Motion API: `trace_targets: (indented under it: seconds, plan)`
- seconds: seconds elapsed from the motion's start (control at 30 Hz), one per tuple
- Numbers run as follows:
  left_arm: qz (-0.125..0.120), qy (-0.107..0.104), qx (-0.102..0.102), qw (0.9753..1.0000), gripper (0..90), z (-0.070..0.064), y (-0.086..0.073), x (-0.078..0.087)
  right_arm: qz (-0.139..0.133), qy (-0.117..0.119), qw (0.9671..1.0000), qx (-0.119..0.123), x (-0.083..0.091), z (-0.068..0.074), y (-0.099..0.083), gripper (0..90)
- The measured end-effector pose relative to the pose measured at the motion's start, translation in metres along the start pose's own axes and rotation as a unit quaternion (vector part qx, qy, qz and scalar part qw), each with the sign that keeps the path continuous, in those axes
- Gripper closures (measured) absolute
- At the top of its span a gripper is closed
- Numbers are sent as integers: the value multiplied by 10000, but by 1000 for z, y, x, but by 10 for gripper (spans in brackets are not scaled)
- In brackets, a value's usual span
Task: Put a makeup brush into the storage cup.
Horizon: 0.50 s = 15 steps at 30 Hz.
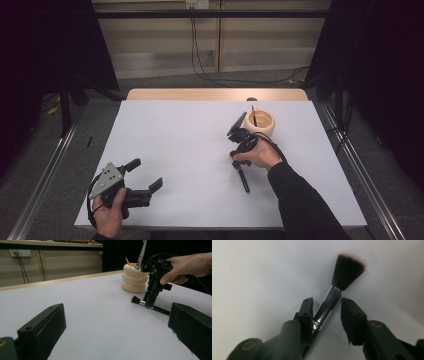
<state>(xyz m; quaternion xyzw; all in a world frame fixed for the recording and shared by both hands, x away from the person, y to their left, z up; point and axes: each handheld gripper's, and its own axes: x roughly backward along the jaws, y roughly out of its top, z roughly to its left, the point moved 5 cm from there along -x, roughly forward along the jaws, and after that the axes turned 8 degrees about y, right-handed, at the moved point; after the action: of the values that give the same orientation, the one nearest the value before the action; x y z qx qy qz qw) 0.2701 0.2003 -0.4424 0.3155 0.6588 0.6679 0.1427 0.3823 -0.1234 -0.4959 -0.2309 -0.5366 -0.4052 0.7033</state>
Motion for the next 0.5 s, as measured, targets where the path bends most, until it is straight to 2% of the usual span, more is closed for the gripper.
trace_targets:
  seconds: [0.03, 0.07, 0.1, 0.2, 0.27, 0.43, 0.5]
  plan:
    - [-30, -13, 46, 10000, 15, -1, 0, 0, 4, 22, 10000, -13, -1, 0, 0, 657]
    - [0, -4, -16, 10000, 15, 0, 0, 0, 6, 3, 10000, 4, -1, -1, 0, 662]
    - [-21, 3, 39, 10000, 15, 0, 0, 0, 20, -1, 10000, -43, -2, 0, 0, 667]
    - [-3, 41, -11, 10000, 15, 0, 0, 1, -4, -35, 10000, 6, -2, -1, 0, 685]
    - [5, 30, -28, 10000, 15, 0, 0, 0, -34, -12, 10000, -48, -3, -1, 0, 701]
    - [-7, 19, -10, 10000, 15, -1, 0, 0, 2, -179, 9998, 6, -2, -3, -1, 772]
    - [-1, 23, -9, 10000, 15, 0, 0, 0, -7, -122, 9999, -1, -2, -4, -1, 775]
